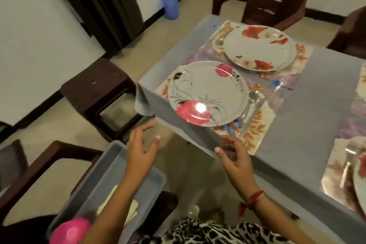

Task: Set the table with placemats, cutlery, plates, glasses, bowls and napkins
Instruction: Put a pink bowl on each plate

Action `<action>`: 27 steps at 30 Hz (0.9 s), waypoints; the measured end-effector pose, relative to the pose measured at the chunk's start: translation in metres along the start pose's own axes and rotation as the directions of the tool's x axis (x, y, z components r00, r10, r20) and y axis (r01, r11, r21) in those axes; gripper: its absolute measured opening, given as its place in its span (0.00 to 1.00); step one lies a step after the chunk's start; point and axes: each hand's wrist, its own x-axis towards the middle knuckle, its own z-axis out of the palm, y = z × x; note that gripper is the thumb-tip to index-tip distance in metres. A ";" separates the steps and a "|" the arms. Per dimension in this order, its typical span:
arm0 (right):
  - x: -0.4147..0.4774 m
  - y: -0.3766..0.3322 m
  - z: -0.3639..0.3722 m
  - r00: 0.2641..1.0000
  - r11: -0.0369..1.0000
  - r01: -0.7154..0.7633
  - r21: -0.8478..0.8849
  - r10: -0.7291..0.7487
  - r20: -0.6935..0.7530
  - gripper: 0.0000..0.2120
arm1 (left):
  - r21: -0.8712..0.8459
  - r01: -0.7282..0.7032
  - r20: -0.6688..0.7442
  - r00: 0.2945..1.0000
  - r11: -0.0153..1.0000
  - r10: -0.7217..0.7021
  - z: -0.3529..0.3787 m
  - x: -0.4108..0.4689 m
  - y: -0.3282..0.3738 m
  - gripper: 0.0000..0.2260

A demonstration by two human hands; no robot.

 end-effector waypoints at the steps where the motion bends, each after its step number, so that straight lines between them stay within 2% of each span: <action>1: -0.001 0.000 0.008 1.000 1.000 0.003 -0.011 -0.002 0.024 0.14 | 0.022 0.013 -0.035 0.999 1.000 -0.012 -0.014 -0.004 -0.006 0.14; 6: -0.023 -0.007 0.047 0.990 1.000 0.011 -0.019 -0.009 0.141 0.11 | 0.070 0.109 -0.199 0.976 0.992 -0.094 -0.081 -0.028 -0.038 0.12; 12: -0.075 -0.007 0.097 0.978 0.994 -0.017 -0.105 0.038 0.204 0.11 | 0.063 0.175 -0.212 0.964 0.983 -0.158 -0.140 -0.084 -0.086 0.11; 17: -0.127 -0.011 0.151 0.944 0.992 -0.025 -0.124 0.065 0.324 0.10 | -0.005 0.246 -0.253 0.938 0.969 -0.239 -0.195 -0.150 -0.118 0.12; 20: -0.152 -0.015 0.192 0.901 0.992 -0.003 -0.125 0.057 0.431 0.10 | -0.037 0.327 -0.303 0.897 0.944 -0.323 -0.227 -0.190 -0.142 0.13; 25: -0.183 -0.018 0.262 0.820 0.987 0.011 -0.161 0.083 0.567 0.11 | -0.046 0.489 -0.370 0.802 0.871 -0.470 -0.259 -0.237 -0.179 0.20; 27: -0.193 -0.013 0.286 0.780 0.982 0.024 -0.186 0.098 0.618 0.12 | -0.030 0.553 -0.377 0.765 0.833 -0.522 -0.265 -0.246 -0.196 0.19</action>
